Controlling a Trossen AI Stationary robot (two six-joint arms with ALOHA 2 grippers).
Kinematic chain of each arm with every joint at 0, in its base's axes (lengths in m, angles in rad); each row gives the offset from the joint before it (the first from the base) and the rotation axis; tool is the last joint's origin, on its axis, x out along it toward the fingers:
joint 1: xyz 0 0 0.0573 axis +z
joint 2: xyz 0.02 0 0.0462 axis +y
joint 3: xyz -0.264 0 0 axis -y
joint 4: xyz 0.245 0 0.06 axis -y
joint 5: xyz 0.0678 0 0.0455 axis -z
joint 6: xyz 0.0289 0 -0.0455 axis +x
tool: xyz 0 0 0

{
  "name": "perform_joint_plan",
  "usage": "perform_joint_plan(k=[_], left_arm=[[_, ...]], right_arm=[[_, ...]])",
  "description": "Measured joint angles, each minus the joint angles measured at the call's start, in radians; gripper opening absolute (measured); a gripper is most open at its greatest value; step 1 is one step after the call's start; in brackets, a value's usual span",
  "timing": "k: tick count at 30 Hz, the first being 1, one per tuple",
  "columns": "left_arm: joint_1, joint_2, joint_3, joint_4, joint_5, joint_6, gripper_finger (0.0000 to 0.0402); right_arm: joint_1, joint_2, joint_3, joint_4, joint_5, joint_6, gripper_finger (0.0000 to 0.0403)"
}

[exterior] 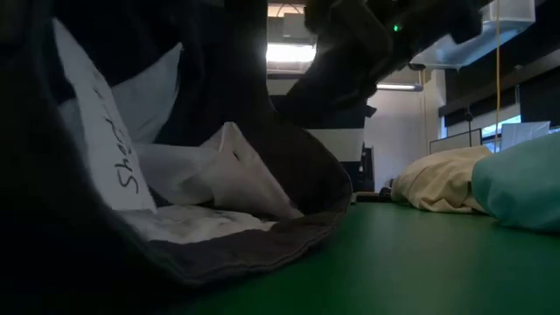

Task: Fold laundry
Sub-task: Fold the black shorts

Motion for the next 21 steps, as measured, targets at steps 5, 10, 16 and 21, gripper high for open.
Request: perform_joint_plan(k=[5, 10, 16, 21], left_arm=[[0.0, 0.0, 0.0, 0.0, 0.007, -0.003, 0.0003], [0.001, 0.0, 0.0, 0.001, 0.01, -0.008, 0.0003], [0.001, 0.0, 0.0, 0.002, 0.022, -0.021, 0.0003], [0.001, 0.0, 0.0, 0.001, 0.085, -0.028, 0.0003]], right_arm=[[-0.016, 0.05, 0.001, 0.111, -0.194, 0.032, 0.0234], [-0.012, 0.1, 0.002, 0.233, -0.267, 0.039, 0.0233], [-0.016, 0.122, 0.002, 0.24, -0.191, -0.017, 0.0156], [-0.026, 0.109, 0.002, 0.224, -0.185, -0.064, 0.0021]])
